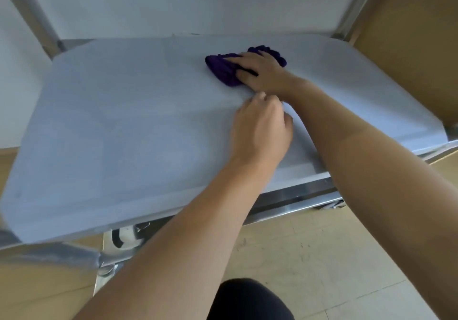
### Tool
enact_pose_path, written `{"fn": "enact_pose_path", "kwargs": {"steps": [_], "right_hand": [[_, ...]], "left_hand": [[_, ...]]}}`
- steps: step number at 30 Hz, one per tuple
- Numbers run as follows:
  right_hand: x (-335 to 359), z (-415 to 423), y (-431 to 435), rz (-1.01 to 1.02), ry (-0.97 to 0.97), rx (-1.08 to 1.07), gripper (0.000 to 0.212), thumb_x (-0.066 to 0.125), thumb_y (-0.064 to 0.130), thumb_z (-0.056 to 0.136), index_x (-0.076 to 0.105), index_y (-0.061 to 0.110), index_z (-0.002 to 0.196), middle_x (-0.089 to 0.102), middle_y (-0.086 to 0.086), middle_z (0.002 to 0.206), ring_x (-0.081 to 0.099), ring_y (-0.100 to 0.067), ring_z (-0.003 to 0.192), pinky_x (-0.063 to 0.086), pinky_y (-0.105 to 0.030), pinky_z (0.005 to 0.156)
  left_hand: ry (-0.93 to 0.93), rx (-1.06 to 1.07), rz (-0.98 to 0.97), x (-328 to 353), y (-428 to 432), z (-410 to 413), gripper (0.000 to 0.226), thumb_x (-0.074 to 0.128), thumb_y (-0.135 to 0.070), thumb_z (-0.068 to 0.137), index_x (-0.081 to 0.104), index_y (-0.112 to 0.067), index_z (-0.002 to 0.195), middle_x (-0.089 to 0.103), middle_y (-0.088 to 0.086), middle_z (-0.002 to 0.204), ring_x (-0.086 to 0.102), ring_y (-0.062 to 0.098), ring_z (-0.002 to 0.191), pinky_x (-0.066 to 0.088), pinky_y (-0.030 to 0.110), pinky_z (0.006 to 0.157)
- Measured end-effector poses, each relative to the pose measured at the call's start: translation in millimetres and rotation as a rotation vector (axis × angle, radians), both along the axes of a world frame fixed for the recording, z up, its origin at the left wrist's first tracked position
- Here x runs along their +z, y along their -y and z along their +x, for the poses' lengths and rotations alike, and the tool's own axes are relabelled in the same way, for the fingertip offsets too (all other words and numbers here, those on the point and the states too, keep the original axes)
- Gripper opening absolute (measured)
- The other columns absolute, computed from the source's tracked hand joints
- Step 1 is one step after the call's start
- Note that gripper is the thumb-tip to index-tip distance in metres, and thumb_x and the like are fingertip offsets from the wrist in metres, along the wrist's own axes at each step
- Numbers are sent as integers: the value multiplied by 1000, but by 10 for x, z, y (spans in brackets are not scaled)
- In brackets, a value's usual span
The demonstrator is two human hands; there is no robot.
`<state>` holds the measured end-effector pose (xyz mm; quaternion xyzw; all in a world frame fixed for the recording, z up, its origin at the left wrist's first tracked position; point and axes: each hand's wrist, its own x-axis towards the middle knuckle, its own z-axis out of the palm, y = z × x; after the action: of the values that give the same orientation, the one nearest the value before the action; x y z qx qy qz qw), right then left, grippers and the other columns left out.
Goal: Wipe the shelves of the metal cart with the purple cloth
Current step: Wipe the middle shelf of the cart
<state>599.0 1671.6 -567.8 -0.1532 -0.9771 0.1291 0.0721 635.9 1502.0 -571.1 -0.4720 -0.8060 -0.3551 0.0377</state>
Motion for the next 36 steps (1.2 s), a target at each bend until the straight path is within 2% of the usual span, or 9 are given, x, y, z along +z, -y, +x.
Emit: {"fn": "enact_pose_path", "kwargs": {"steps": [3, 7, 10, 13, 17, 23, 27, 30, 36], "right_hand": [[82, 254, 166, -63, -18, -19, 39, 42, 24, 103, 51, 25, 141, 55, 1, 134, 41, -19, 130, 14, -33, 118], [96, 579, 461, 59, -11, -16, 22, 47, 26, 92, 60, 29, 109, 47, 19, 93, 49, -16, 103, 23, -22, 92], [38, 880, 658, -15, -113, -57, 26, 53, 15, 91, 65, 18, 115, 55, 10, 105, 50, -23, 113, 29, -29, 103], [5, 1125, 902, -63, -154, -122, 36, 46, 21, 94, 64, 17, 125, 61, 1, 129, 48, -20, 122, 26, -42, 115], [-84, 1266, 1097, -22, -123, -185, 50, 31, 46, 89, 63, 28, 123, 58, 9, 135, 49, -24, 126, 25, -47, 115], [51, 1408, 1070, -232, -382, -242, 41, 44, 10, 93, 63, 18, 128, 57, 1, 135, 46, -19, 129, 35, -30, 110], [8, 1409, 947, -82, -166, -406, 57, 37, 26, 87, 48, 31, 142, 36, -8, 154, 26, -37, 142, 21, -44, 118], [22, 1388, 941, -94, -107, -416, 64, 35, 39, 81, 44, 35, 144, 40, -7, 149, 35, -35, 136, 25, -45, 116], [116, 1428, 1101, -1, -285, -310, 47, 53, 29, 82, 64, 24, 127, 52, -9, 123, 49, -20, 120, 30, -31, 104]], "left_hand": [[104, 100, 115, 45, 28, -47, 16, 50, -17, 88, 59, -5, 84, 63, 11, 90, 58, 29, 81, 31, 29, 60], [48, 283, 270, 55, 35, -61, 30, 39, -24, 82, 62, -5, 82, 62, 13, 91, 56, 34, 87, 39, 39, 67], [17, 387, 285, 56, 41, -73, 26, 41, -24, 81, 60, -7, 86, 60, 13, 93, 54, 35, 91, 39, 39, 69], [62, 331, 236, 39, 48, -85, 21, 46, -21, 83, 58, -7, 93, 59, 12, 99, 53, 34, 96, 38, 39, 71], [79, 210, 181, 42, 115, -78, 16, 47, -15, 85, 58, -8, 94, 59, 13, 102, 50, 34, 100, 37, 38, 79], [92, 51, -72, 173, 314, -225, 29, 52, -28, 92, 59, -10, 114, 50, 13, 118, 44, 33, 111, 37, 35, 92], [142, -52, -205, 124, 422, -270, 51, 62, -43, 85, 53, -14, 126, 50, 12, 123, 41, 33, 118, 39, 38, 96], [134, -115, -233, 86, 471, -255, 62, 67, -47, 82, 47, -21, 135, 45, 9, 127, 36, 32, 122, 38, 41, 101], [86, -131, -83, 74, 534, -244, 45, 72, -24, 82, 55, -16, 124, 45, 9, 121, 51, 33, 105, 44, 38, 89]]}}
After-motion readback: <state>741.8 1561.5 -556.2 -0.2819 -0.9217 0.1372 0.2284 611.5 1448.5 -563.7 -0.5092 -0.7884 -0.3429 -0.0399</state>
